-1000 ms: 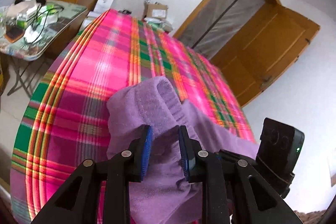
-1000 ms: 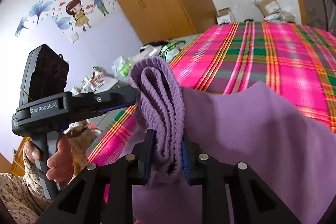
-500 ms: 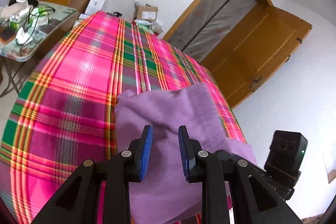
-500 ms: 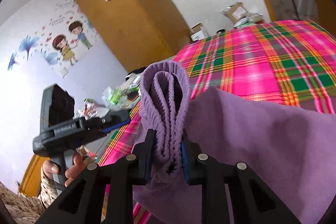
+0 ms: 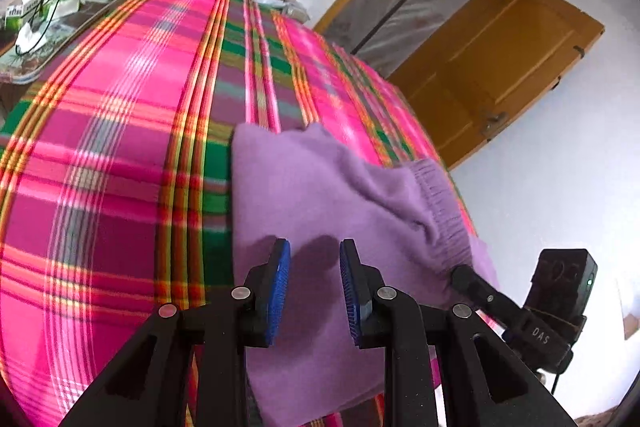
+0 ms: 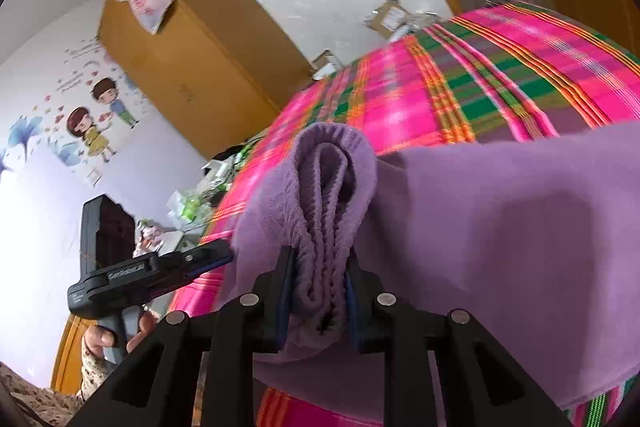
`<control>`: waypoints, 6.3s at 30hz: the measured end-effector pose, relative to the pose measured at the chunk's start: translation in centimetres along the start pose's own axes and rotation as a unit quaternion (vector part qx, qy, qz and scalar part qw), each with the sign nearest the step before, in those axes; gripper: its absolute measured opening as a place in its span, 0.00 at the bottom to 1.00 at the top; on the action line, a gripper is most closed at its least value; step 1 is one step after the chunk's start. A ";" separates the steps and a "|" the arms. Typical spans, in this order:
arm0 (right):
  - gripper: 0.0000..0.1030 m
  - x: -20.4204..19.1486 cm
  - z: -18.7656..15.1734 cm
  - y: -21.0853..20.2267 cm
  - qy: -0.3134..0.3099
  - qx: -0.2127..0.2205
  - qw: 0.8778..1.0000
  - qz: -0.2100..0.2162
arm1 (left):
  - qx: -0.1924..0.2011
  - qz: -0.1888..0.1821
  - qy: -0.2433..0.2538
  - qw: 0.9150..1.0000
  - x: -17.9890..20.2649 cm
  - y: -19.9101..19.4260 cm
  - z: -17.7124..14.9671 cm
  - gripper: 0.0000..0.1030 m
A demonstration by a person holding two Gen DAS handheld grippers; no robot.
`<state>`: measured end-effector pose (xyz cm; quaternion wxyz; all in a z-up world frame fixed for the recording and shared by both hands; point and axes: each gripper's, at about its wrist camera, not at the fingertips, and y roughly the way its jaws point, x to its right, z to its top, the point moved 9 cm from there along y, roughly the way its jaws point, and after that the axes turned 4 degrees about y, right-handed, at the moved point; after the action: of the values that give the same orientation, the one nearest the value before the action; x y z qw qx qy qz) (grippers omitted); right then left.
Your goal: Fold clothes
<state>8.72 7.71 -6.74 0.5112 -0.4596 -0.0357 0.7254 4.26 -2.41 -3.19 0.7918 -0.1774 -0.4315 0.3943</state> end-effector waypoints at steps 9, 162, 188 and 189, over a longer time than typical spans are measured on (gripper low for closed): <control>0.33 0.5 0.4 0.4 -0.047 -0.004 0.997 -0.063 | -0.015 0.012 0.008 1.000 -0.1 0.9 -0.7 0.24; 0.33 5.0 -0.9 -4.6 -0.162 -0.005 0.962 -0.217 | -0.032 0.056 0.038 0.997 1.1 2.8 0.8 0.24; 0.34 2.3 -3.0 -8.7 -0.177 0.036 0.948 -0.262 | -0.083 0.068 0.108 0.988 1.9 -1.4 -8.4 0.25; 0.34 1.8 -2.8 -8.5 -0.179 0.040 0.949 -0.255 | -0.086 0.070 0.114 0.987 2.1 -1.6 -8.6 0.25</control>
<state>16.66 11.97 -5.05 0.6820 -0.2770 -0.2139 0.6422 12.76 -1.26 -5.97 0.7882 -0.3184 -0.3567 0.3875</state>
